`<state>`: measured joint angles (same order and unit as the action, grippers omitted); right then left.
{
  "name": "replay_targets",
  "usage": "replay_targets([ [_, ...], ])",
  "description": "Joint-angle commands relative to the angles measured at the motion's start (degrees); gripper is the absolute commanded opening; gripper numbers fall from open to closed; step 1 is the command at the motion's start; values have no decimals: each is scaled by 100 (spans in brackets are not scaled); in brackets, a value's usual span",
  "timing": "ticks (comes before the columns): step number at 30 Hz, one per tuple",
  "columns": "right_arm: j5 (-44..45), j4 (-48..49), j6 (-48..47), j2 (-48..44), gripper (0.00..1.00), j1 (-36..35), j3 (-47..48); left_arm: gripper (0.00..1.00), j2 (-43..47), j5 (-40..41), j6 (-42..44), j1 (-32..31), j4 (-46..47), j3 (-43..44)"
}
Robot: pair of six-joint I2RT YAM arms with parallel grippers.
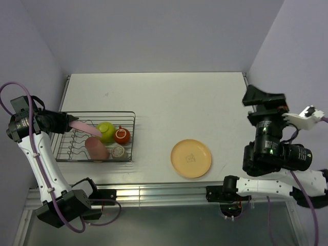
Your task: Load the mixed dishes into the dish rack
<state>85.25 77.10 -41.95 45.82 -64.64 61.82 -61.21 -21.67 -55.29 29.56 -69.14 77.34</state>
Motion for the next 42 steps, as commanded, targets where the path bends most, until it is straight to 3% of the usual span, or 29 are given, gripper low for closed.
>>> replay_targets([
  [1,250,2267,512,-695,100,-1625,-870,0,92,-145,35,15,296,150],
  [3,-254,-78,1999,-1626,100,-2705,-1014,0,118,-136,62,6,287,106],
  [4,-394,-1386,2851,-1899,100,-2912,-979,0,118,-136,71,6,296,80],
  [5,-735,-4410,4974,-2371,100,-3053,-683,0,109,-136,71,6,305,53],
  [6,-851,-5832,6004,-2498,100,-3167,-463,0,109,-110,71,14,296,36],
  [12,-1440,-10263,7410,-1982,100,-3467,645,0,-22,312,246,-56,138,448],
  [15,-1976,-11031,7114,-1236,100,-3441,962,0,-145,374,325,-56,-2,615],
  [16,-2682,-11128,6913,-746,100,-3371,1137,0,-189,400,369,-56,-55,659],
  [18,-3956,-11506,6499,-234,100,-2400,1340,0,-277,435,431,-47,-187,791],
  [19,-5660,-11611,6394,212,100,-1777,1428,0,-330,453,457,-47,-222,835],
  [20,-6365,-11708,6393,364,100,-588,1377,0,-356,445,484,-47,-257,870],
  [22,-7378,-11534,6201,706,100,229,1184,0,-452,436,510,-56,-380,1002],
  [24,-7592,-11350,6025,910,100,925,1131,0,-523,506,484,-56,-468,1159],
  [27,-7752,-11059,5936,1191,100,1426,1051,0,-751,751,598,-47,-723,1554],
  [32,-8102,-10927,6005,1403,100,1665,973,0,-1323,1130,756,-12,-952,2180],
  [37,-8455,-10497,6305,921,100,1718,227,0,-1473,587,599,120,-312,1461],
  [42,-8402,-10531,6015,797,100,1815,67,0,-1323,198,89,164,751,450],
])
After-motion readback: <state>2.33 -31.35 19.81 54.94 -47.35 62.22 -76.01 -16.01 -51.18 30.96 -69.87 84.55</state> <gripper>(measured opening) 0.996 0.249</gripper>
